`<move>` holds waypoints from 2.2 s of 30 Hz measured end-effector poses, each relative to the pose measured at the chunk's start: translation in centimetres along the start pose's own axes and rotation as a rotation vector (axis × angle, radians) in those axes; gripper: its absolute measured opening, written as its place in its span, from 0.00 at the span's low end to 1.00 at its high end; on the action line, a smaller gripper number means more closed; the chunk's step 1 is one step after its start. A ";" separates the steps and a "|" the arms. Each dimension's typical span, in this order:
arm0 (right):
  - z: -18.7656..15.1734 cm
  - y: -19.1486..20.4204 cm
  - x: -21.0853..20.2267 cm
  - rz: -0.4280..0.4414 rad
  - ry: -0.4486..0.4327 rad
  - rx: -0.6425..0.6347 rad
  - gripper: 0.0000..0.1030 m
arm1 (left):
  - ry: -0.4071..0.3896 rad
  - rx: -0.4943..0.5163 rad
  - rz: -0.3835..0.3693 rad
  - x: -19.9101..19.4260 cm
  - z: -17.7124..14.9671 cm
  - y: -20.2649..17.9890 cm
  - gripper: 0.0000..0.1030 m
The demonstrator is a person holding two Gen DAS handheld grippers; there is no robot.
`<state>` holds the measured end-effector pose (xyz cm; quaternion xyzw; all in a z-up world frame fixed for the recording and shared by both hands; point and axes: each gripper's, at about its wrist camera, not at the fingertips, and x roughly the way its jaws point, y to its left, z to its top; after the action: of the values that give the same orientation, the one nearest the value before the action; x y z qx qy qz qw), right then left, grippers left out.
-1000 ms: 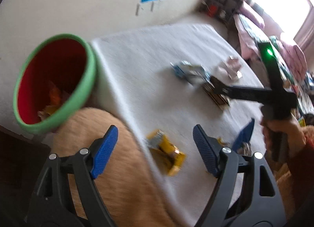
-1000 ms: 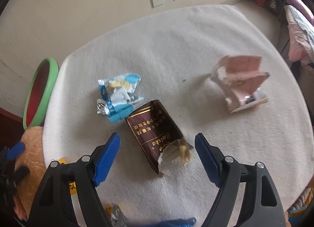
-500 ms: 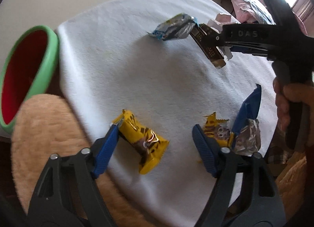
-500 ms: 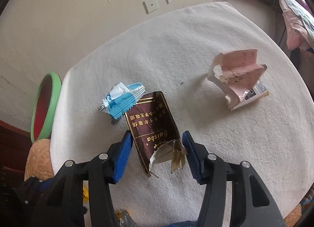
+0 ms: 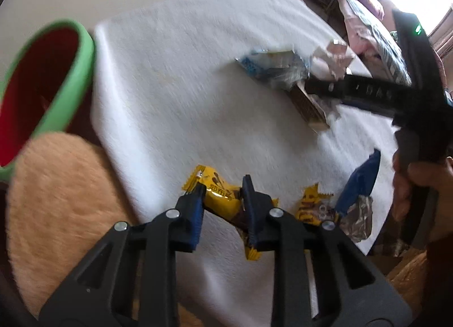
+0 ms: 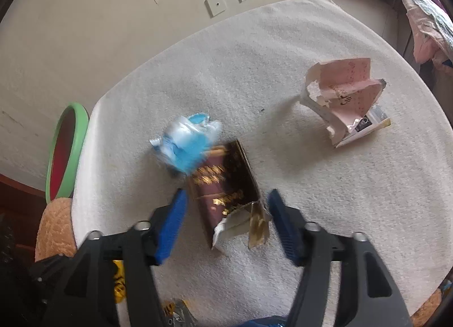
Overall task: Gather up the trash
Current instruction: 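Grasp the yellow snack wrapper with the left tool while the right tool grasps the brown cigarette box, then carry the yellow wrapper with the left tool while the right tool carries the brown box to the bucket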
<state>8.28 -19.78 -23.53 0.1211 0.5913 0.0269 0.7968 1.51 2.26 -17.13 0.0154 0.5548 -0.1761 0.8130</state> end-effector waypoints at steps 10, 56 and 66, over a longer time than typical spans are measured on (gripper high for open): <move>-0.4 1.1 1.6 -0.065 0.044 -0.058 0.72 | -0.170 0.031 0.074 -4.6 3.2 0.5 0.24; -6.3 8.8 -13.4 0.044 -0.250 -0.015 0.46 | -0.491 -0.074 0.098 -17.7 -0.5 6.3 0.24; -5.4 9.3 -12.5 0.051 -0.232 -0.019 0.46 | -0.466 -0.114 0.116 -16.5 0.4 8.3 0.24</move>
<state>0.35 -12.22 -11.20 0.1311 0.4915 0.0387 0.8601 -0.89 14.37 -3.44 -0.0399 0.3595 -0.0963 0.9273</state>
